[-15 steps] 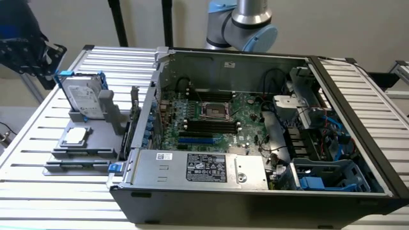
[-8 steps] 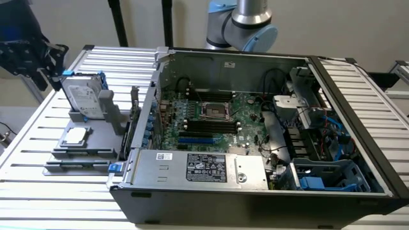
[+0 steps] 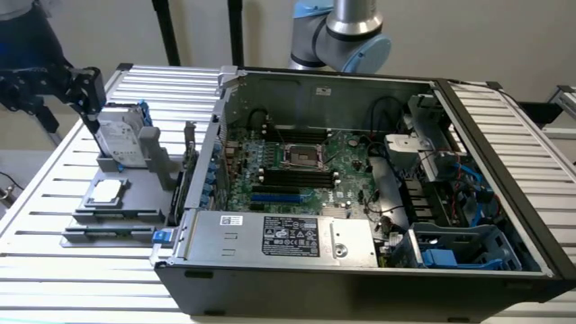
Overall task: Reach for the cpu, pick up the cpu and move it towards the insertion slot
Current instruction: 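Pick up the cpu and move it towards the insertion slot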
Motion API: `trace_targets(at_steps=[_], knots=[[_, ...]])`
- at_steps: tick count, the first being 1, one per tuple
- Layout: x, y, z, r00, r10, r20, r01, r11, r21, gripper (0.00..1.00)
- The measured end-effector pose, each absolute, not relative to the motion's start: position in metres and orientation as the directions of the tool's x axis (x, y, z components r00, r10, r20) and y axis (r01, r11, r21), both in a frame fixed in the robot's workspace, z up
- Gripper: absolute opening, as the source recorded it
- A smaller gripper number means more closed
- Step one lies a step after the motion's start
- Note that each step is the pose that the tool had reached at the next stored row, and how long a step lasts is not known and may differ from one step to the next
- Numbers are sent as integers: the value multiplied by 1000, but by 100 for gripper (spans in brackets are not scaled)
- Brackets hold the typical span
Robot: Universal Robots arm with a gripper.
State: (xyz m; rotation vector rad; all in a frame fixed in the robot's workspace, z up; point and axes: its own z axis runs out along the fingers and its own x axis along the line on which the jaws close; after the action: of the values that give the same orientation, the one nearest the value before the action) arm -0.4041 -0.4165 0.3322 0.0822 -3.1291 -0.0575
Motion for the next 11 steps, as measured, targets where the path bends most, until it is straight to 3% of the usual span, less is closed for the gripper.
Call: trace_targets(at_steps=[11], knots=[[-402, -421, 312, -999, -53, 10, -52, 998, 37, 65]])
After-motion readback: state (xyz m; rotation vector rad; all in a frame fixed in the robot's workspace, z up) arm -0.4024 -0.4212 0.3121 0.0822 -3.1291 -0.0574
